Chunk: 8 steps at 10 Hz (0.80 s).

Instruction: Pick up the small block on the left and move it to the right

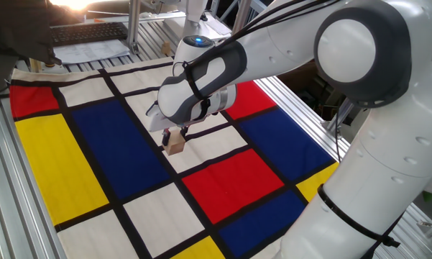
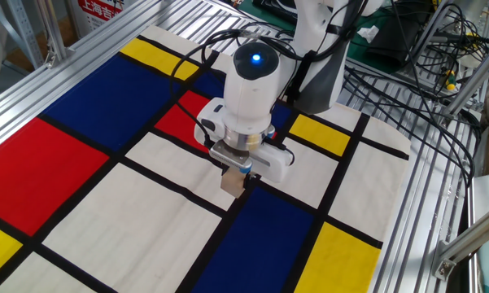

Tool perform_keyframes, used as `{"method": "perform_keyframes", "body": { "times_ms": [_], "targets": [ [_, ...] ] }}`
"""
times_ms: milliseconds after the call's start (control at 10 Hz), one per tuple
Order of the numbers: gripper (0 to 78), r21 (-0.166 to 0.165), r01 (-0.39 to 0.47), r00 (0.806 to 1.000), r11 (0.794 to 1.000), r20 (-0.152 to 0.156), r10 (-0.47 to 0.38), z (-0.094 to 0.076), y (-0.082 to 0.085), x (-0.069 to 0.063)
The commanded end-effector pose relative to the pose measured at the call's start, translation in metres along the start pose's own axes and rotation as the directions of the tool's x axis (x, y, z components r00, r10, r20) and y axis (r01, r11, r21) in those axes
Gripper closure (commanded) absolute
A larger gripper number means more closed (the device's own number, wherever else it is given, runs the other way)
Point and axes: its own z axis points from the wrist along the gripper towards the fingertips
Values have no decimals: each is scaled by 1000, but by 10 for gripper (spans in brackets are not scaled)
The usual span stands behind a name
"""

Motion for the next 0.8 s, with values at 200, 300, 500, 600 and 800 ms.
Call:
{"method": "perform_keyframes", "body": {
  "times_ms": [200, 300, 500, 600, 800],
  "targets": [
    [764, -4, 2, 1000, 1000, -4, -2, -1, 0, -1],
    [764, -4, -3, 1000, 1000, -3, 3, -1, 0, -1],
    [764, -5, -28, 1000, 1000, 2, 28, -1, 0, -1],
    [764, -3, -34, 999, 999, 5, 34, -1, 0, -1],
    [764, -3, -32, 999, 999, 5, 32, -1, 0, 0]
  ]
}}
